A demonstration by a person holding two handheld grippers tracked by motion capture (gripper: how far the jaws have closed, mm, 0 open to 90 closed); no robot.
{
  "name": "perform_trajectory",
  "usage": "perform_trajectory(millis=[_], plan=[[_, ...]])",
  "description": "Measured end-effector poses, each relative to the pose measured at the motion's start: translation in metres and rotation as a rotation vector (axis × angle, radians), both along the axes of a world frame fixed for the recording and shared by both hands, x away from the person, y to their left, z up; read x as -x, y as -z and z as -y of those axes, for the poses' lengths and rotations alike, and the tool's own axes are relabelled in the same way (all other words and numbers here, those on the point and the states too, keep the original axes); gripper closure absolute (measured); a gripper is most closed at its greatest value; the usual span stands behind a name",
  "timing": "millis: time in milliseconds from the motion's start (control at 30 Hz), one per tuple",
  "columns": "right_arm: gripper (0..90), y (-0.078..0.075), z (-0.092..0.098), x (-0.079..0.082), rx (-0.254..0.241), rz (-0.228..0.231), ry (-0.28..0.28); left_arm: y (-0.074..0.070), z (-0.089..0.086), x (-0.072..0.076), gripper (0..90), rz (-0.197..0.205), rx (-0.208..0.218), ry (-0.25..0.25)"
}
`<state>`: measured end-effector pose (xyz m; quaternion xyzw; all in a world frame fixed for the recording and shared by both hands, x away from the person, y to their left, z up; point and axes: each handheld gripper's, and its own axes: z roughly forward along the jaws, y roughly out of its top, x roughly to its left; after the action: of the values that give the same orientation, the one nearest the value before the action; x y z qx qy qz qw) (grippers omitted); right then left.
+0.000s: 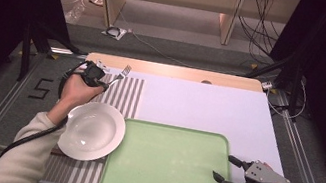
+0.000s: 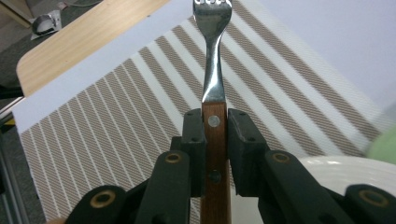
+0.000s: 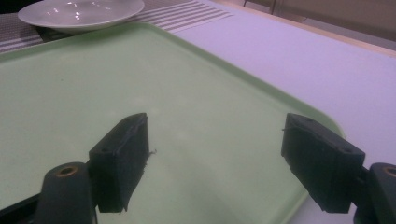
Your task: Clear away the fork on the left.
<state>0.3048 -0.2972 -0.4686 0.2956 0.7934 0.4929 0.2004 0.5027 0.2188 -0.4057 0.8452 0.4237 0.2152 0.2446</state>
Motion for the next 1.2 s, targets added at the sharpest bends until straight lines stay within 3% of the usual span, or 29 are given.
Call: perform_trajectory(millis=[167,633,967,1200], plan=[[24.4,0.000,0.000,0.000,-0.002,0.002,-0.001,-0.008,0.008,0.025,77.3,-0.002,0.050,0.029],[24.3,-0.001,0.000,0.001,0.004,-0.001,0.000,-0.012,0.048,0.090,77.3,-0.026,0.084,0.149],[24.3,-0.001,-0.001,0.001,-0.006,0.004,-0.004,-0.001,0.075,0.120,77.3,-0.076,0.088,0.208],[24.4,-0.001,-0.001,0.002,-0.004,0.004,-0.005,0.009,0.089,0.142,77.2,-0.122,0.086,0.224]])
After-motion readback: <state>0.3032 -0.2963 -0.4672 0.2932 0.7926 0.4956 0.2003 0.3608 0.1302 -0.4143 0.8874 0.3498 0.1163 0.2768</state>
